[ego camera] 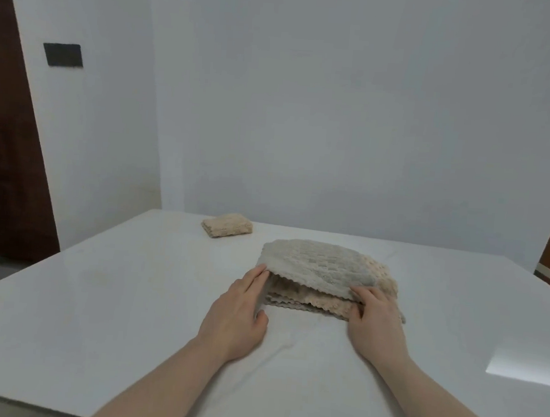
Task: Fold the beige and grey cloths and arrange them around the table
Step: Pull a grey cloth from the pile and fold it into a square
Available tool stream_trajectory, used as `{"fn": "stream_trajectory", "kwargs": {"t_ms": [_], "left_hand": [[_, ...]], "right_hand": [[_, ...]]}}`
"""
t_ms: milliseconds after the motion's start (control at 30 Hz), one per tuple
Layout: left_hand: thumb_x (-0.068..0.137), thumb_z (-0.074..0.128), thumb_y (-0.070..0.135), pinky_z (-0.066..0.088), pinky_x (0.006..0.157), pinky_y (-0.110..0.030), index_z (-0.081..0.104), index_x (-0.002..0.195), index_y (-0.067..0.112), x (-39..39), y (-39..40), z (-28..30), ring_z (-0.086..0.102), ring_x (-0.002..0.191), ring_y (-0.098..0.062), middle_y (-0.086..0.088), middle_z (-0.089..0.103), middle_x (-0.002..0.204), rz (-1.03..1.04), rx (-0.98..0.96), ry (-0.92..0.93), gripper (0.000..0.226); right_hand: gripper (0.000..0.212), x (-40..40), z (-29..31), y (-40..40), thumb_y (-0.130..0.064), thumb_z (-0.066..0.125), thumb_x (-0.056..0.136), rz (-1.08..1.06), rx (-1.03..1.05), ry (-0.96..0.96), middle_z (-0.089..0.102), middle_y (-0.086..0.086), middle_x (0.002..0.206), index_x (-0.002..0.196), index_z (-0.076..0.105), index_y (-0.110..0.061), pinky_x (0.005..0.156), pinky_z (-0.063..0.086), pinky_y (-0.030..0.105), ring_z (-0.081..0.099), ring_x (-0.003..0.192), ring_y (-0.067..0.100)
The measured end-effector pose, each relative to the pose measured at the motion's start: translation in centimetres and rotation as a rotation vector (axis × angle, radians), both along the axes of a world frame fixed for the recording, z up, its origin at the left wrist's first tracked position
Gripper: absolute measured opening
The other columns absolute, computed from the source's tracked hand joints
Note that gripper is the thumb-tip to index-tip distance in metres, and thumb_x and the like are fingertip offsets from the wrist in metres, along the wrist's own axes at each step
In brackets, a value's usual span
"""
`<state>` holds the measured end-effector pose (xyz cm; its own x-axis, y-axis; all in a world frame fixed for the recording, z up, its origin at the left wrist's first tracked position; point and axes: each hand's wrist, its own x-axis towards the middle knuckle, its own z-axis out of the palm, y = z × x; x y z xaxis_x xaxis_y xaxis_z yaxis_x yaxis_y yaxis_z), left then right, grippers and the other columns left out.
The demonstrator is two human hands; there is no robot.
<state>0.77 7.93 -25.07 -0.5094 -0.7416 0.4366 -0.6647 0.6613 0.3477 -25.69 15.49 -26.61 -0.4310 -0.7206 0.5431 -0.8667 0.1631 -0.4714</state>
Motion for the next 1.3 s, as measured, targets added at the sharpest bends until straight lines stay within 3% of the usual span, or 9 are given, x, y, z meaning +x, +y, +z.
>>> {"fn": "stream_trajectory", "kwargs": {"t_ms": [100, 200, 300, 400, 600, 767, 933, 1133, 1300], "left_hand": [[0.094, 0.054, 0.034, 0.046, 0.1, -0.023, 0.034, 0.153, 0.033, -0.1, -0.4, -0.3, 0.047, 0.129, 0.0, 0.026, 0.026, 0.156, 0.005, -0.074, 0.087, 0.062], [0.098, 0.056, 0.037, 0.053, 0.076, -0.022, 0.055, 0.127, 0.039, 0.1, -0.6, -0.6, 0.06, 0.099, 0.004, 0.03, 0.046, 0.132, 0.006, -0.163, 0.178, 0.03], [0.097, 0.062, 0.031, 0.054, 0.069, -0.025, 0.059, 0.104, 0.04, 0.3, -0.5, -0.8, 0.06, 0.083, 0.002, 0.028, 0.057, 0.11, 0.01, -0.195, 0.257, 0.012], [0.097, 0.063, 0.026, 0.051, 0.069, -0.028, 0.05, 0.099, 0.04, 0.3, -0.4, -0.8, 0.058, 0.075, -0.005, 0.021, 0.061, 0.096, 0.048, -0.16, 0.307, 0.018], [0.102, 0.054, 0.017, 0.053, 0.065, -0.033, 0.059, 0.123, 0.03, 0.2, -0.7, -1.1, 0.06, 0.077, -0.013, 0.016, 0.054, 0.112, 0.024, -0.22, 0.314, 0.025], [0.102, 0.057, 0.016, 0.046, 0.063, -0.024, 0.065, 0.109, 0.024, 0.4, -0.8, -0.9, 0.056, 0.071, -0.009, 0.017, 0.049, 0.106, 0.021, -0.217, 0.357, 0.014], [0.103, 0.052, 0.016, 0.042, 0.064, -0.019, 0.057, 0.105, 0.028, 0.3, -0.5, -0.6, 0.055, 0.077, -0.006, 0.021, 0.049, 0.106, -0.009, -0.208, 0.398, 0.013], [0.104, 0.047, 0.019, 0.047, 0.069, -0.029, 0.052, 0.101, 0.034, 0.4, -0.5, -0.8, 0.058, 0.077, -0.011, 0.02, 0.059, 0.09, 0.033, -0.079, 0.435, 0.017], [0.106, 0.045, 0.027, 0.049, 0.07, -0.034, 0.054, 0.101, 0.033, 0.9, 0.6, -0.7, 0.059, 0.076, -0.015, 0.016, 0.064, 0.091, 0.057, -0.059, 0.373, 0.012]], "right_hand": [[0.032, -0.2, 0.0, -0.3, -0.011, 0.059, 0.09, -0.003, -0.015, -0.027, 0.066, -0.006, 0.118, 0.117, 0.071, -0.021, 0.097, 0.044, 0.034, 0.053, 0.116, 0.025], [0.02, -0.6, 0.1, -0.2, -0.009, 0.063, 0.09, -0.003, -0.094, -0.057, 0.067, -0.011, 0.1, 0.097, 0.072, -0.026, 0.084, 0.039, 0.029, 0.056, 0.104, 0.023], [0.019, -0.1, 0.5, 0.3, -0.011, 0.062, 0.091, 0.037, -0.174, -0.084, 0.063, -0.017, 0.092, 0.09, 0.066, -0.03, 0.078, 0.04, 0.028, 0.055, 0.094, 0.014], [0.019, 0.8, 1.3, 1.1, -0.01, 0.064, 0.087, 0.07, -0.216, -0.087, 0.061, -0.021, 0.089, 0.086, 0.064, -0.03, 0.076, 0.043, 0.027, 0.055, 0.088, 0.009], [0.023, 0.9, 1.6, 1.3, -0.008, 0.067, 0.082, 0.054, -0.246, -0.091, 0.06, -0.019, 0.084, 0.079, 0.06, -0.03, 0.078, 0.045, 0.03, 0.054, 0.088, 0.01], [0.021, 0.8, 1.7, 1.3, -0.004, 0.066, 0.088, 0.094, -0.4, -0.13, 0.063, -0.01, 0.096, 0.094, 0.064, -0.024, 0.087, 0.037, 0.02, 0.053, 0.101, 0.011], [0.021, 0.9, 1.8, 1.4, -0.006, 0.06, 0.094, 0.111, -0.498, -0.221, 0.056, -0.012, 0.095, 0.102, 0.059, -0.026, 0.082, 0.037, 0.021, 0.053, 0.094, 0.013], [0.019, 0.9, 1.5, 1.2, -0.006, 0.061, 0.094, 0.085, -0.401, -0.084, 0.052, -0.016, 0.093, 0.105, 0.06, -0.02, 0.084, 0.039, 0.026, 0.052, 0.098, 0.016], [0.032, 1.0, 0.8, 2.1, 0.002, 0.065, 0.087, 0.141, -0.293, 0.102, 0.048, -0.017, 0.101, 0.108, 0.065, -0.022, 0.088, 0.04, 0.028, 0.05, 0.102, 0.018]]}}
